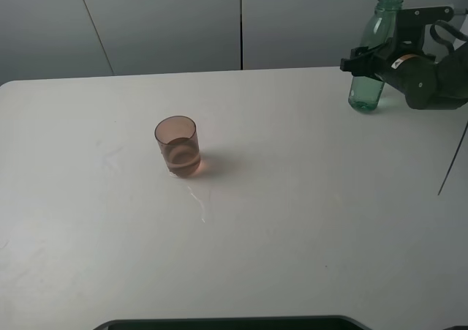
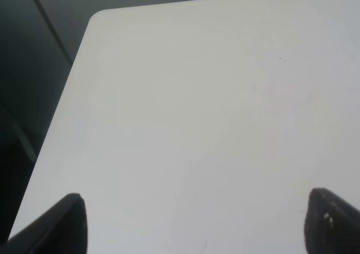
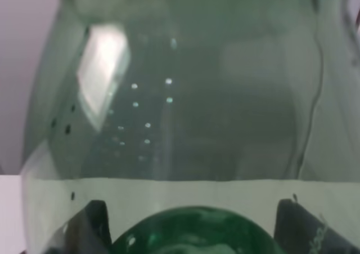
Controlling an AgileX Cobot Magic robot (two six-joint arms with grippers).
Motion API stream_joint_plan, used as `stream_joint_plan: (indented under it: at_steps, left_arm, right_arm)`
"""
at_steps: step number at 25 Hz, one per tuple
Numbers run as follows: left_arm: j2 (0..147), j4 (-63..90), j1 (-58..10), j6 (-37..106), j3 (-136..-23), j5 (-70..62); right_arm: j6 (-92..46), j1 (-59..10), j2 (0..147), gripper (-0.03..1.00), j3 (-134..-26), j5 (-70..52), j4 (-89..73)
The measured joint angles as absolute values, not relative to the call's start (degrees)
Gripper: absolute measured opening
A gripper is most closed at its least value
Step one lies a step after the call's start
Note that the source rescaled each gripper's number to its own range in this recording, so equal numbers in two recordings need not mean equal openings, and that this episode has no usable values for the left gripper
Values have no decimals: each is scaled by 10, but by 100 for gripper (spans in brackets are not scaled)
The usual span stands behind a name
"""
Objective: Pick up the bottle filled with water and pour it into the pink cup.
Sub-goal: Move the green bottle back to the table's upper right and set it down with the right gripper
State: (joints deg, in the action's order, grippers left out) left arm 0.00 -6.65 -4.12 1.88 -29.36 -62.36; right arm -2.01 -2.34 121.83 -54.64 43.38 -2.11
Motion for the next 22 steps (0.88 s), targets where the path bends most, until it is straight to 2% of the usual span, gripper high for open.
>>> stream_joint_plan:
  at_steps: [10, 11, 13, 14, 15, 16, 22]
  left_arm:
    - [0, -66, -41, 19, -294, -624]
    - [0, -66, -41, 19, -294, -624]
    - [0, -66, -41, 19, -294, -624]
    - [0, -66, -41, 19, -294, -624]
    - [0, -66, -41, 19, -294, -624]
    - [0, -66, -41, 19, -294, -624]
    - [0, -66, -41, 18, -294, -624]
  right_arm:
    - [-20, -23, 1218, 3, -550, 423, -10]
    - [-20, -23, 1218, 10, -550, 423, -7]
    - [-20, -23, 1218, 74, -550, 424, -3]
    - [-20, -23, 1218, 87, -550, 425, 0]
    - [-19, -23, 1218, 95, -550, 426, 0]
    - [-16, -23, 1218, 98, -550, 426, 0]
    - [-13, -23, 1194, 99, -550, 411, 4]
